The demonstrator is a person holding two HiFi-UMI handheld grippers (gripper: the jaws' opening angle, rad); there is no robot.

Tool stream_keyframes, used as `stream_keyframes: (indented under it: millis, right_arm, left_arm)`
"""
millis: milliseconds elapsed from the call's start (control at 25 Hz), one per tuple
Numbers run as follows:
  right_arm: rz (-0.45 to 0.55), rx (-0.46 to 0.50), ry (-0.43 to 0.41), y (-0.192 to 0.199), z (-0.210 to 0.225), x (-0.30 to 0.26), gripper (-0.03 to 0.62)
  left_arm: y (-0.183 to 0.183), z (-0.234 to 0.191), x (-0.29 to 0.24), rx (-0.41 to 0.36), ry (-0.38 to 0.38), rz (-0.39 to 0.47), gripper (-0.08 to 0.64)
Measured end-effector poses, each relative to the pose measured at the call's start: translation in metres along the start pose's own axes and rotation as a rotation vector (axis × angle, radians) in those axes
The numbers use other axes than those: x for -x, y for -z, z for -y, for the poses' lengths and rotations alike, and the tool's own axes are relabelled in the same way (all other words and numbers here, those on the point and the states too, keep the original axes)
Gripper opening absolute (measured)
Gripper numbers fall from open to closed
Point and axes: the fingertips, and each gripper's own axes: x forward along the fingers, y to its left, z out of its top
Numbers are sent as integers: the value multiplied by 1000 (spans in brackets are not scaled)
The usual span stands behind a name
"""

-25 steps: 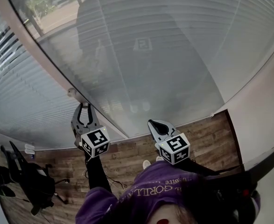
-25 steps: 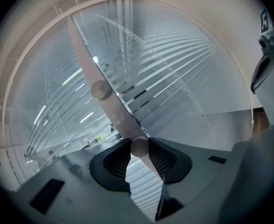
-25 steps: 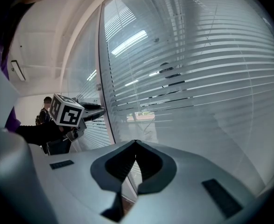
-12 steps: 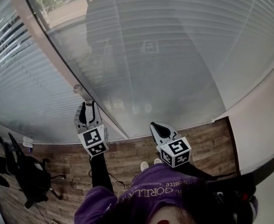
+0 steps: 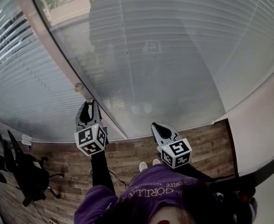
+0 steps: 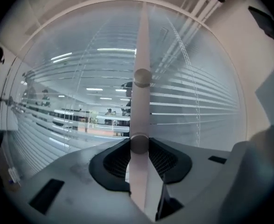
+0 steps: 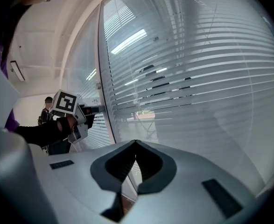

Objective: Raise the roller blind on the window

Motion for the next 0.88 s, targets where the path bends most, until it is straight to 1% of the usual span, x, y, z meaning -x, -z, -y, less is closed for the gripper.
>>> stream_keyframes:
  millis: [160, 280, 360, 440, 640, 720, 760, 800, 840, 880]
  right_arm:
    - [-3, 2, 1, 0, 1, 2, -3]
    - [1, 5, -3, -1, 0, 1, -3]
    - [2, 8, -8, -1, -1, 0, -3]
    - [2, 9, -13, -1, -2, -1, -2]
    - [1, 11, -16, -1, -4, -1, -3]
    - [2, 10, -15, 0, -4, 0, -3]
    - [2, 9, -14, 0, -3, 0, -3]
    - [2, 7, -12, 0, -3, 0, -3]
    - [1, 6, -11, 0, -3, 0, -3]
    - [-1, 6, -10, 0, -3, 0, -3]
  left_arm:
    - [0, 2, 1, -184, -31, -39, 123]
    - [0, 5, 0, -338, -46, -72, 123]
    - [5, 6, -1, -408, -50, -88, 123]
    - [8, 6, -2, -439, -47, -99, 123]
    - [0, 7, 0, -430, -52, -74, 123]
    - [0, 7, 0, -402, -57, -57, 124]
    - [0, 7, 0, -366, -52, -48, 124]
    - [1, 7, -1, -308, -41, -40, 124]
    - [1, 6, -1, -229, -29, -28, 124]
    - [0, 5, -1, -132, -18, -12, 124]
